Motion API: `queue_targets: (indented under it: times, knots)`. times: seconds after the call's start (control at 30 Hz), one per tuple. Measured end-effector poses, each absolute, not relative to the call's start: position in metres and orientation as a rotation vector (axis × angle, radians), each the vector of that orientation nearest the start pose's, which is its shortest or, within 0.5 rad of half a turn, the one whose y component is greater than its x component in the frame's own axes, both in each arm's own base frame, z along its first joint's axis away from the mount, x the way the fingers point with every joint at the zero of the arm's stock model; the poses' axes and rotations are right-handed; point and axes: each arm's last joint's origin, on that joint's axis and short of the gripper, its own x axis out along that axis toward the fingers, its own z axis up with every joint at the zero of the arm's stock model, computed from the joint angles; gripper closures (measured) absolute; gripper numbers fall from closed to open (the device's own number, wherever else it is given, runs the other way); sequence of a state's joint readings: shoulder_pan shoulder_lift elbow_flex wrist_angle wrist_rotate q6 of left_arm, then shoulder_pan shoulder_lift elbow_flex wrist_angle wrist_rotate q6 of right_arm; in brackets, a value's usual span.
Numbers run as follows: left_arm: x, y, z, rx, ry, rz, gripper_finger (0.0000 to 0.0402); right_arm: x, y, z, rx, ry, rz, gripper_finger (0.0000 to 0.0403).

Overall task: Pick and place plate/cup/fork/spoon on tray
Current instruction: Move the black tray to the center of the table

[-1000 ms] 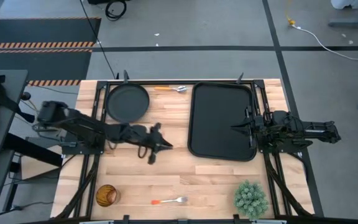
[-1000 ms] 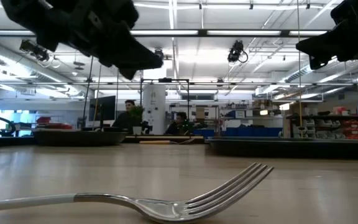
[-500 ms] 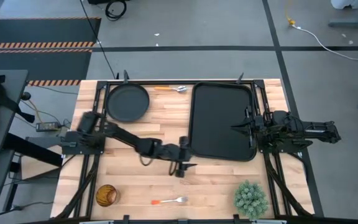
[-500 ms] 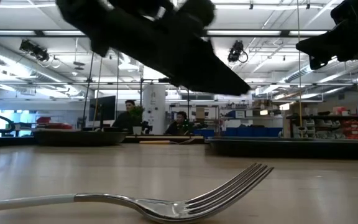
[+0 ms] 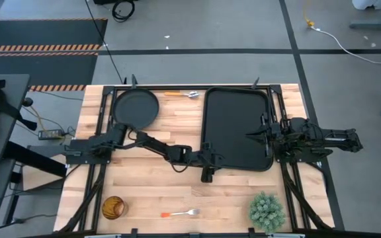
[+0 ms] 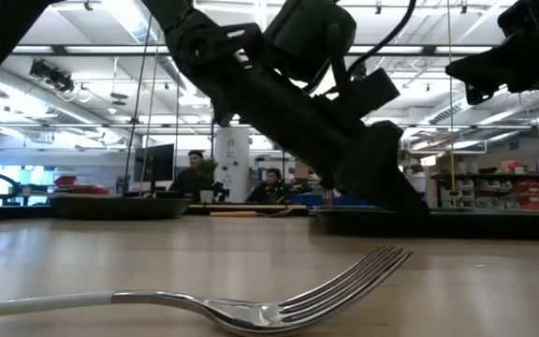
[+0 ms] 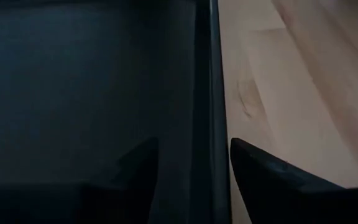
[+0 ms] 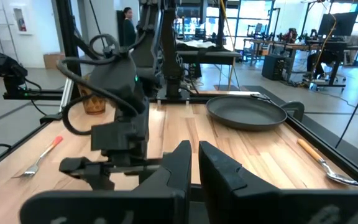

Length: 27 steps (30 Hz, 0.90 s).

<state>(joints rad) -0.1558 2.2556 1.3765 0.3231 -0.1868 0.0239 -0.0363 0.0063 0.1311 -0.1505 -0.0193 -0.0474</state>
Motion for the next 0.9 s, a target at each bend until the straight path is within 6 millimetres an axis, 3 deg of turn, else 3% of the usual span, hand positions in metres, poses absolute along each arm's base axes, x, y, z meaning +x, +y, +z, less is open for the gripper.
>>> queue_targets:
  times: [0.23, 0.5, 0.67, 0.9]
  knots:
    - [0.465, -0.069, 0.104, 0.106, 0.577, 0.023, 0.0241, 0.088, -0.003, 0.193, -0.047, 0.026, -0.017, 0.0365]
    - [0.461, -0.078, 0.103, 0.125, 0.602, 0.028, 0.0350, 0.088, -0.003, 0.193, -0.046, 0.027, -0.016, 0.0365]
    - [0.460, -0.081, 0.102, 0.128, 0.618, 0.024, 0.0351, 0.088, -0.003, 0.193, -0.046, 0.027, -0.016, 0.0365]
    - [0.451, -0.099, 0.111, 0.182, 0.664, -0.066, 0.0347, 0.088, -0.003, 0.193, -0.047, 0.027, -0.017, 0.0365]
